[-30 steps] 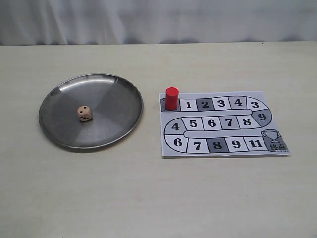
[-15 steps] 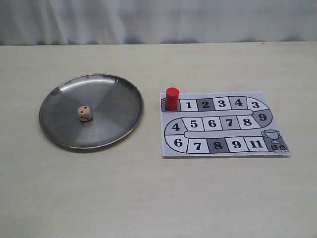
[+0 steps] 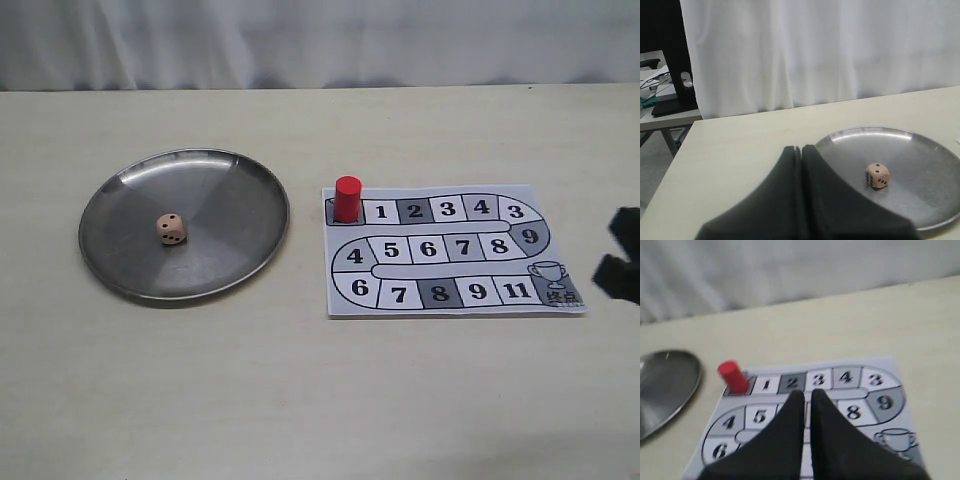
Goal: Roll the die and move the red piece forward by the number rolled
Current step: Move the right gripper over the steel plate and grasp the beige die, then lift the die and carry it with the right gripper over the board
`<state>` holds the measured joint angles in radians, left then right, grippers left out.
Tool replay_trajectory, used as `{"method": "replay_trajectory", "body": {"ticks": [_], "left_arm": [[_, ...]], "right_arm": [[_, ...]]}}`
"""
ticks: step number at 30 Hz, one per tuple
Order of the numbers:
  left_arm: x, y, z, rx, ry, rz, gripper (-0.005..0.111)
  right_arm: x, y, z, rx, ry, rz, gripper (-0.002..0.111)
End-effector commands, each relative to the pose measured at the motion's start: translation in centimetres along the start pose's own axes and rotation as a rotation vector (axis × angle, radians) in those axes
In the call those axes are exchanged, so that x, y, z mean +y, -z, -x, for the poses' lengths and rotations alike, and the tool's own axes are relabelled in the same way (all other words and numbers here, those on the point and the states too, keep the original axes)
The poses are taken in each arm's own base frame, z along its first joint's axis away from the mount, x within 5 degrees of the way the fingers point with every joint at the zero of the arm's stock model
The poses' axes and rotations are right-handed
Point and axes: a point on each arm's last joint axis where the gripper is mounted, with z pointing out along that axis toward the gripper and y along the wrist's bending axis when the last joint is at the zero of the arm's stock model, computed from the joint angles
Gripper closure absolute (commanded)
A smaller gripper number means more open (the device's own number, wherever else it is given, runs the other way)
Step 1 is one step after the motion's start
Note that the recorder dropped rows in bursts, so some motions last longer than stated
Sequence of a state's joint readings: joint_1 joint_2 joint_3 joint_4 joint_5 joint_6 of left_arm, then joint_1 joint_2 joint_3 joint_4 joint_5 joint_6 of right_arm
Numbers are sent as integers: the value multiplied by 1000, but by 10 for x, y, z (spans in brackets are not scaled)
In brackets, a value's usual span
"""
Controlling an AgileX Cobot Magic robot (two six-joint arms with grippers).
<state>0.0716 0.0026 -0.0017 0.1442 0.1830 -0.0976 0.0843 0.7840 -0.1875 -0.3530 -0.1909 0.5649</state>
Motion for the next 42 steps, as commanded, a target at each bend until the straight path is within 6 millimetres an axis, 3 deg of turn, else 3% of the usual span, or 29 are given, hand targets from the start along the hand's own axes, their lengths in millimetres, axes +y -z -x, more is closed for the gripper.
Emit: {"method": "replay_trajectory", "body": {"ticks": [1, 9, 17, 26, 32, 42], "left_arm": [[0, 0, 0, -10, 2, 2, 107], [0, 0, 0, -10, 2, 2, 107], [0, 0, 0, -10, 2, 2, 107], [0, 0, 0, -10, 2, 2, 107], [0, 0, 0, -10, 2, 2, 107], [0, 0, 0, -10, 2, 2, 107]], "right_arm": [[29, -40, -7, 197, 98, 145, 104], [100, -119, -14, 377, 207, 316, 100], [182, -193, -25, 465, 307, 355, 57], [270, -249, -49, 447, 527, 405, 35], [298, -278, -57, 443, 512, 369, 31], [314, -300, -86, 468, 465, 373, 31]]}}
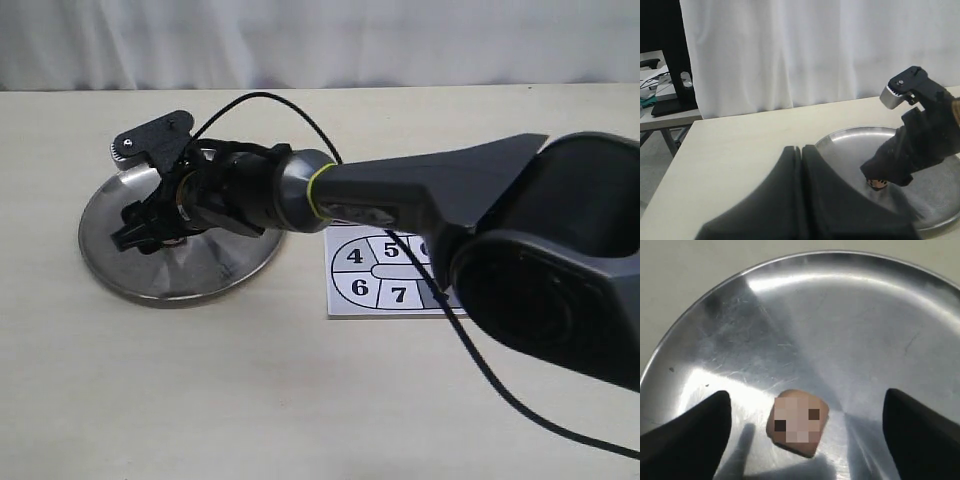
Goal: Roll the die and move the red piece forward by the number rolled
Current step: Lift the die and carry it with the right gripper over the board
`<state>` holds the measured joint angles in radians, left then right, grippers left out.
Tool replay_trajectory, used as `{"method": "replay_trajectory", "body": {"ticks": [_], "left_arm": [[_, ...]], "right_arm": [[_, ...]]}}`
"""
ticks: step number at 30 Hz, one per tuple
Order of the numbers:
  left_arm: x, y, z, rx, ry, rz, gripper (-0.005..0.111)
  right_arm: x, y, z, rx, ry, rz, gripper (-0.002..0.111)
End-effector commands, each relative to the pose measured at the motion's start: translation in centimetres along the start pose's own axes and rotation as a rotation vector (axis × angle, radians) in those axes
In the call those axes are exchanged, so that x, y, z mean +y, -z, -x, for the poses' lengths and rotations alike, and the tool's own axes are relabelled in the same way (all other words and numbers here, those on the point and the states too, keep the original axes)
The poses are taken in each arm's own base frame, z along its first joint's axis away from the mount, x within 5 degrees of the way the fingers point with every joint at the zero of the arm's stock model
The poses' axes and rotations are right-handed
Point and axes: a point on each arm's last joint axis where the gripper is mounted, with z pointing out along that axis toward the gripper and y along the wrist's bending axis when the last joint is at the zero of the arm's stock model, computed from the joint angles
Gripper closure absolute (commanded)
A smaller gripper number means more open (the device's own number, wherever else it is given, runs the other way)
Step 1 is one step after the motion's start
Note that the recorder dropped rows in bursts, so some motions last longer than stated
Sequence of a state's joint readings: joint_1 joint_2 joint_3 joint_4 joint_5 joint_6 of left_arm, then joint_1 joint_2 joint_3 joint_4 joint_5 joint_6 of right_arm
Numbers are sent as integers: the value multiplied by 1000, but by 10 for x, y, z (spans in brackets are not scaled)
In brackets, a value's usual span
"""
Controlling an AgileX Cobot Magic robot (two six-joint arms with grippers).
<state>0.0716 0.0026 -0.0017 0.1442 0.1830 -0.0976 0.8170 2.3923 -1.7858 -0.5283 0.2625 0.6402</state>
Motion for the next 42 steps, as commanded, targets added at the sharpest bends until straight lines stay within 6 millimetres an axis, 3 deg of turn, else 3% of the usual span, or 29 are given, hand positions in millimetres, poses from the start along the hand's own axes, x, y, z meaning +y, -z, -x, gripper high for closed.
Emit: {"method": "replay_trajectory", "body": {"ticks": [1, 5, 9, 13, 14, 18, 19, 20, 25, 26, 28, 29, 30, 31, 32, 33, 34, 36, 42], "left_arm": [[0, 0, 0, -10, 2, 2, 107], [0, 0, 0, -10, 2, 2, 107], [0, 0, 0, -10, 2, 2, 107], [0, 0, 0, -10, 2, 2, 107], [0, 0, 0, -10, 2, 2, 107], [0, 0, 0, -10, 2, 2, 107], [0, 0, 0, -10, 2, 2, 107], [0, 0, 0, -10, 2, 2, 107], [0, 0, 0, -10, 2, 2, 107], [0, 0, 0, -10, 2, 2, 107], [0, 0, 0, -10, 2, 2, 107], [0, 0, 0, -10, 2, 2, 107], [0, 0, 0, -10, 2, 2, 107], [0, 0, 0, -10, 2, 2, 107], [0, 0, 0, -10, 2, 2, 107], [0, 0, 0, -10, 2, 2, 107], [0, 0, 0, -10, 2, 2, 107], [0, 0, 0, -10, 2, 2, 107], [0, 0, 0, -10, 2, 2, 107]], "right_arm": [[6, -10, -5, 9, -12, 10, 31], [6, -20, -12, 20, -10, 10, 41], [6, -21, -13, 23, -8, 8, 72], [3, -10, -4, 38, -6, -24, 98], [1, -2, 2, 49, 2, -50, 104], [-20, 46, 37, 101, 121, -253, 104], [-35, 76, 54, 122, 151, -338, 104], [-43, 93, 63, 135, 159, -369, 104], [-104, 165, 92, 156, 60, -476, 104], [-134, 183, 91, 183, -26, -445, 104], [-171, 190, 72, 251, -163, -355, 104], [-181, 188, 64, 279, -192, -338, 104], [-203, 180, 39, 344, -253, -326, 104], [-212, 174, 25, 376, -270, -332, 104], [-226, 164, -2, 433, -297, -346, 104], [-231, 159, -13, 453, -304, -349, 104], [-239, 149, -36, 494, -317, -353, 104], [-243, 139, -55, 543, -325, -352, 104], [-241, 132, -56, 519, -321, -342, 104]]}}
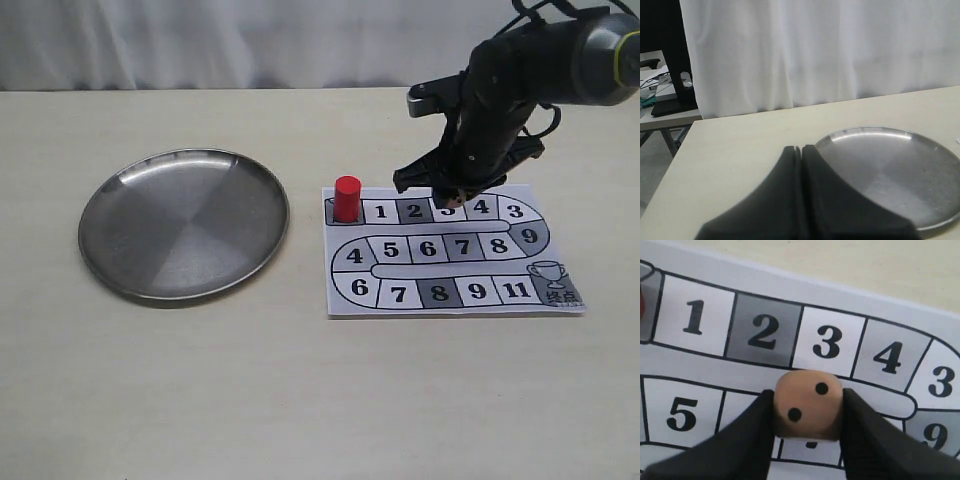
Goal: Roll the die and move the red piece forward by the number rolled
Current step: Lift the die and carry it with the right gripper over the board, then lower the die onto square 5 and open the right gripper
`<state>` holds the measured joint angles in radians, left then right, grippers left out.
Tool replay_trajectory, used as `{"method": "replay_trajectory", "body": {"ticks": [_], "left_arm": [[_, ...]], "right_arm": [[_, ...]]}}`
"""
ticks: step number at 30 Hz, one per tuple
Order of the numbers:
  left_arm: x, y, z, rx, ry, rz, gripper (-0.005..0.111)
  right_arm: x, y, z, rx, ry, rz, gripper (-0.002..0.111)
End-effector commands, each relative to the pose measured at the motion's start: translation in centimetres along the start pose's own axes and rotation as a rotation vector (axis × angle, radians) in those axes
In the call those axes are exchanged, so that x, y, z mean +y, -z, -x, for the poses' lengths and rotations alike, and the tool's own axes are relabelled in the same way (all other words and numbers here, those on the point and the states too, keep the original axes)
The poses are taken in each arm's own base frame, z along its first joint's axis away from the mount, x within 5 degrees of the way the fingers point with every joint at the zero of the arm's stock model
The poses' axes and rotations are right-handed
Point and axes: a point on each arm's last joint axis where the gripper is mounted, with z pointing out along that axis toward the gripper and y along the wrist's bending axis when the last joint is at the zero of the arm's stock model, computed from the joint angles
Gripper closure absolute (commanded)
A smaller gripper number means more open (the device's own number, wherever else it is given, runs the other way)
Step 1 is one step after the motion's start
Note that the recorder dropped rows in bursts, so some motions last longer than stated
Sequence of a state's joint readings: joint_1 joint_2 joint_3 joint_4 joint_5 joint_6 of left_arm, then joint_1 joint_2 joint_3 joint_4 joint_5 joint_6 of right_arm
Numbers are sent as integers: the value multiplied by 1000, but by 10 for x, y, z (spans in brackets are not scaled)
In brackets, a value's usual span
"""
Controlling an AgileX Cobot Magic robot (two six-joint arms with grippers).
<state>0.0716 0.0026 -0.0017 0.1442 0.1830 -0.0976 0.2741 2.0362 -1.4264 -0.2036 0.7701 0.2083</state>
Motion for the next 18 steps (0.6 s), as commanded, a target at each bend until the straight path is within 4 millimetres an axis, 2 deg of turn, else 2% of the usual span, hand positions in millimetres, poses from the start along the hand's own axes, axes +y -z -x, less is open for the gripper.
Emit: {"method": "replay_trajectory", "body": {"ticks": [1, 5, 7, 12, 18], "left_arm": [[0, 0, 0, -10, 2, 2, 107], [0, 0, 0, -10, 2, 2, 107], [0, 0, 0, -10, 2, 2, 107], [0, 0, 0, -10, 2, 2, 107], [0, 0, 0, -10, 2, 2, 107]], "right_arm": [[8, 2, 2, -30, 19, 18, 104], [26, 4, 6, -92, 64, 38, 102], [30, 3, 7, -103, 72, 44, 96], [30, 1, 6, -94, 63, 44, 66], [30, 1, 5, -90, 63, 43, 44]]}}
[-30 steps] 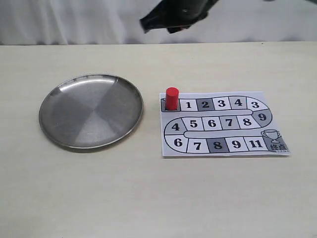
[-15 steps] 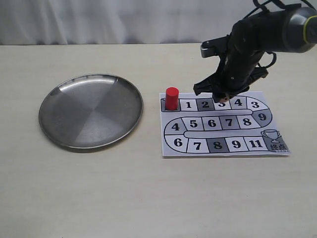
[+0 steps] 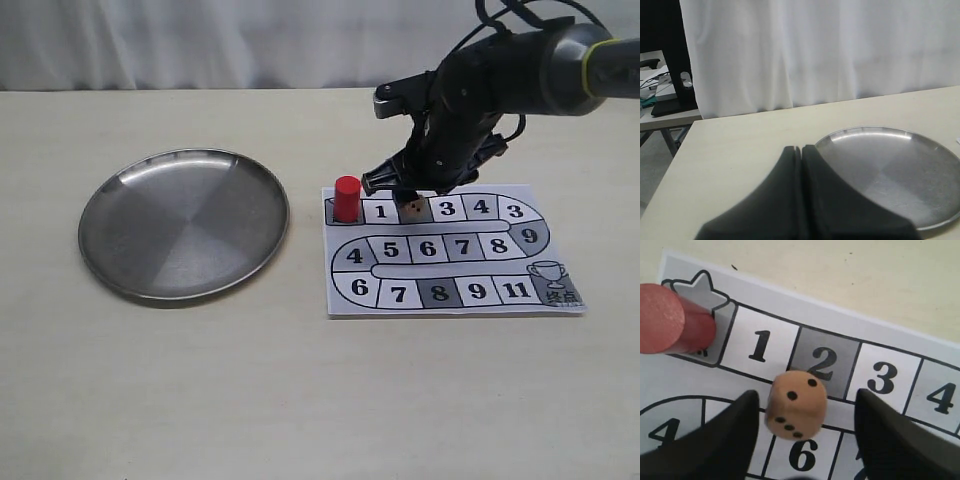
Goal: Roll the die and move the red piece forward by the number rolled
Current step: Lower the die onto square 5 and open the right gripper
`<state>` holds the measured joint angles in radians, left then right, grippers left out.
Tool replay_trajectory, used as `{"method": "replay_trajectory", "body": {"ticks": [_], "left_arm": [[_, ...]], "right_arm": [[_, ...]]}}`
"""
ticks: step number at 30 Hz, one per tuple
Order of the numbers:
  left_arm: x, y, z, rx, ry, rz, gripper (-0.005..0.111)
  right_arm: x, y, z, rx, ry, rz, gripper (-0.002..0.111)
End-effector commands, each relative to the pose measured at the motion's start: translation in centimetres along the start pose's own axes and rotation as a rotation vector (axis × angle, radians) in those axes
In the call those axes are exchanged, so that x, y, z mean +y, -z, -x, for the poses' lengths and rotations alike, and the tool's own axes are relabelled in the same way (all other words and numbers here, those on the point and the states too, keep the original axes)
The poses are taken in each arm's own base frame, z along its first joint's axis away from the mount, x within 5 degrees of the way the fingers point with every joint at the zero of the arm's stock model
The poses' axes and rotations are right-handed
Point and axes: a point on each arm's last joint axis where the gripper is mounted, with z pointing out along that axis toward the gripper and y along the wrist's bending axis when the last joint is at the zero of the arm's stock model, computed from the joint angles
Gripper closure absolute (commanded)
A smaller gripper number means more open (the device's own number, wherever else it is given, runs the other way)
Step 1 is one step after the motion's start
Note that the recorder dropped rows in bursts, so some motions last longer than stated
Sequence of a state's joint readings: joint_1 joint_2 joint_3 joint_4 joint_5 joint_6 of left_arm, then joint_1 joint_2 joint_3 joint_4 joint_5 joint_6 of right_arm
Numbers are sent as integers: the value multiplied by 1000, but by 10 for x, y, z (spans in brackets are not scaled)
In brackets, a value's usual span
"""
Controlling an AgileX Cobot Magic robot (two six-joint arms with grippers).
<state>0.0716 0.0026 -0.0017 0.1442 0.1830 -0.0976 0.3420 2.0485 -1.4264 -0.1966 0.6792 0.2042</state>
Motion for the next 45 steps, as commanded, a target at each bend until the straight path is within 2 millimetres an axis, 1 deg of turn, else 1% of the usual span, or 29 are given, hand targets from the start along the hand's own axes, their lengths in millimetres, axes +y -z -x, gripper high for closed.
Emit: {"method": "replay_trajectory", "body": {"ticks": [1, 3, 5, 8, 11, 14, 16, 18, 20, 21, 24, 27, 29, 31, 34, 39, 42, 45], "left_arm": [[0, 0, 0, -10, 2, 2, 107], [0, 0, 0, -10, 2, 2, 107], [0, 0, 0, -10, 2, 2, 107], [0, 0, 0, -10, 2, 2, 107], [0, 0, 0, -10, 2, 2, 107], [0, 0, 0, -10, 2, 2, 107], [0, 0, 0, -10, 2, 2, 107], [0, 0, 0, -10, 2, 2, 107], [0, 0, 0, -10, 2, 2, 107], [0, 0, 0, -10, 2, 2, 107], [0, 0, 0, -10, 2, 2, 107], [0, 0, 0, -10, 2, 2, 107], [0, 0, 0, -10, 2, 2, 107], [0, 0, 0, -10, 2, 2, 107], [0, 0, 0, -10, 2, 2, 107], [0, 0, 0, -10, 2, 2, 107], [0, 0, 0, -10, 2, 2, 107], [0, 0, 0, -10, 2, 2, 107]], "right_arm": [[-1, 1, 0, -6, -1, -2, 41], [-1, 1, 0, -6, -1, -2, 37], [-1, 1, 0, -6, -1, -2, 35], [-2, 2, 1, -5, -3, -4, 35], [-3, 9, 4, 3, -7, -10, 35], [-7, 28, 10, 2, -1, -32, 35], [-12, 45, 13, 4, 7, -57, 35], [-15, 62, 14, 8, 3, -72, 38], [-17, 76, 13, 7, -2, -78, 45], [-18, 83, 13, 7, -7, -79, 52], [-21, 99, 9, 21, -19, -81, 78], [-22, 105, 4, 60, -15, -90, 102], [-23, 105, 0, 104, -17, -98, 104], [-22, 101, -5, 157, -15, -92, 104], [-13, 89, -15, 204, 8, -3, 104], [9, 49, -36, 189, 71, 197, 104], [12, 27, -46, 246, 89, 210, 104], [14, 12, -51, 288, 89, 209, 104]]}}
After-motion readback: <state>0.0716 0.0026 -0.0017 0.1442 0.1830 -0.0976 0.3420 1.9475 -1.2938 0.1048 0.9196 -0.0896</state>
